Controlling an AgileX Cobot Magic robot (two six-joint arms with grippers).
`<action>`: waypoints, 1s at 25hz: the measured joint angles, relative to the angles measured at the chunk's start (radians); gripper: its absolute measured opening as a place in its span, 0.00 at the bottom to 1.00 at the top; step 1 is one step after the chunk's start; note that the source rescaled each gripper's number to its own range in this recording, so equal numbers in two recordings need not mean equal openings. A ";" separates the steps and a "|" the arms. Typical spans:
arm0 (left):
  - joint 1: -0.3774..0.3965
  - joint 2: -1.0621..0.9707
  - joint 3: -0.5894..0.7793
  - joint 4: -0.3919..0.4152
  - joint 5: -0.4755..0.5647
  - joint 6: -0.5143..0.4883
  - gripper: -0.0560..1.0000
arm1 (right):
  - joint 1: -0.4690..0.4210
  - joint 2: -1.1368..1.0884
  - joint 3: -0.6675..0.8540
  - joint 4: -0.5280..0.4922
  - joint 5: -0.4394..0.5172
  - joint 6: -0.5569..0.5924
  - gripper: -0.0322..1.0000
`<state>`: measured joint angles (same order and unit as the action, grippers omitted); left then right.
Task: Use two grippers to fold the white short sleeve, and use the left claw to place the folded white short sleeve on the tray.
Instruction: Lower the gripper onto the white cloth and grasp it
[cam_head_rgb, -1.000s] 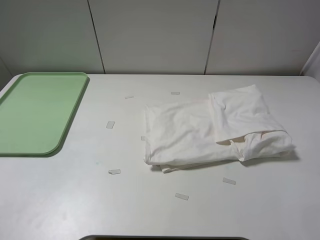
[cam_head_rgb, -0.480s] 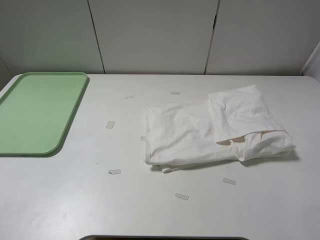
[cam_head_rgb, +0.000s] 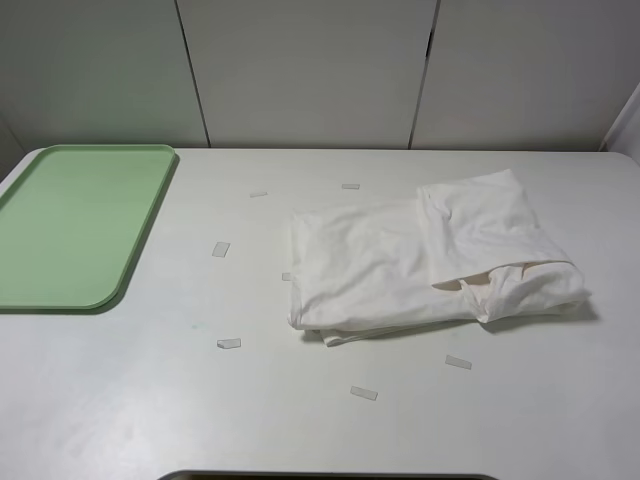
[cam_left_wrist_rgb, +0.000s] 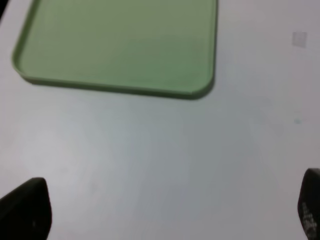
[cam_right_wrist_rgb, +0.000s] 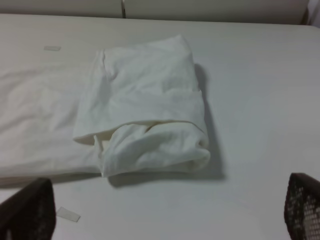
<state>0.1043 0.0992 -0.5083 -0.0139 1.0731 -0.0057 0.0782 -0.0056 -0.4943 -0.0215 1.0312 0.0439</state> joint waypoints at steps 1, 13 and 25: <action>0.000 0.041 -0.015 -0.012 0.001 -0.001 0.98 | 0.000 0.000 0.000 0.000 0.000 0.000 1.00; -0.106 0.726 -0.316 -0.062 -0.103 0.088 0.98 | 0.000 0.000 0.000 0.000 -0.007 0.000 1.00; -0.326 1.111 -0.426 -0.064 -0.292 -0.063 0.98 | 0.000 0.000 0.000 0.000 -0.011 0.000 1.00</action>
<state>-0.2213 1.2100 -0.9345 -0.0778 0.7808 -0.0687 0.0782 -0.0056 -0.4943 -0.0215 1.0205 0.0439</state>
